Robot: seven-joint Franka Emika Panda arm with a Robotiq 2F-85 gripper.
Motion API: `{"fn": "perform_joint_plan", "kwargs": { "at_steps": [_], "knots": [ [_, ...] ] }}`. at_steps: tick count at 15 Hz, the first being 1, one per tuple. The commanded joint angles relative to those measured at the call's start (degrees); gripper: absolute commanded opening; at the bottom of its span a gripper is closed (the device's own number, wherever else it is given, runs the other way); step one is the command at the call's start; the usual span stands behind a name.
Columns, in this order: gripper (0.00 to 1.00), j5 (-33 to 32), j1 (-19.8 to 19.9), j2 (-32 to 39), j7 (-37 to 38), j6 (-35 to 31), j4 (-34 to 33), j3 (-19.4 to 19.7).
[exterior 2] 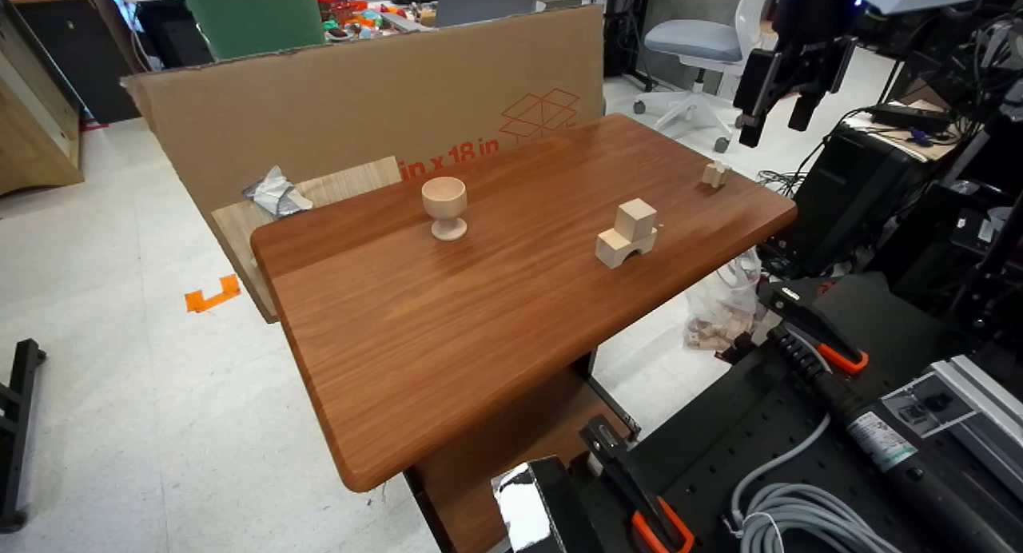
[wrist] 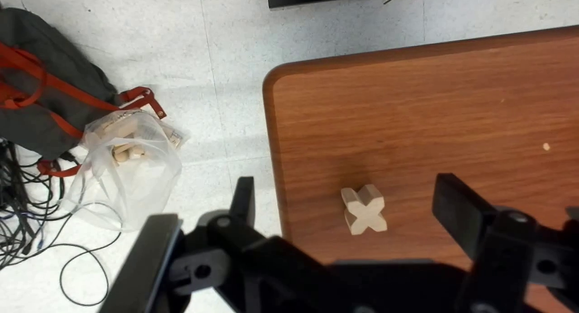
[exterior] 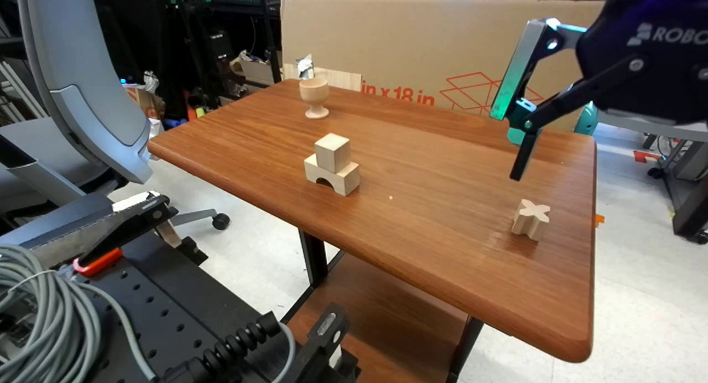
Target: Stack the toys
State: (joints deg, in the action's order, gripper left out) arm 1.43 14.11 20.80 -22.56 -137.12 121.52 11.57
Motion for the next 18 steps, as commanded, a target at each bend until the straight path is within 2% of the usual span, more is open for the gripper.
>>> {"fn": "perform_joint_plan", "kwargs": {
  "at_steps": [1,10,11,12,18],
  "knots": [
    [1.00,-1.0,1.2,3.4,0.5,-1.5,-2.2,-1.4],
    [1.00,-1.8,0.6,9.9,2.0,-5.0,-5.1,-3.4],
    [0.75,-1.8,0.6,10.3,2.1,-5.6,-5.3,-3.6],
    [0.74,-2.0,0.5,10.6,2.1,-5.6,-5.4,-3.8],
    [0.27,-1.4,0.4,9.1,1.1,-5.5,-5.6,-5.7]
  ]
}}
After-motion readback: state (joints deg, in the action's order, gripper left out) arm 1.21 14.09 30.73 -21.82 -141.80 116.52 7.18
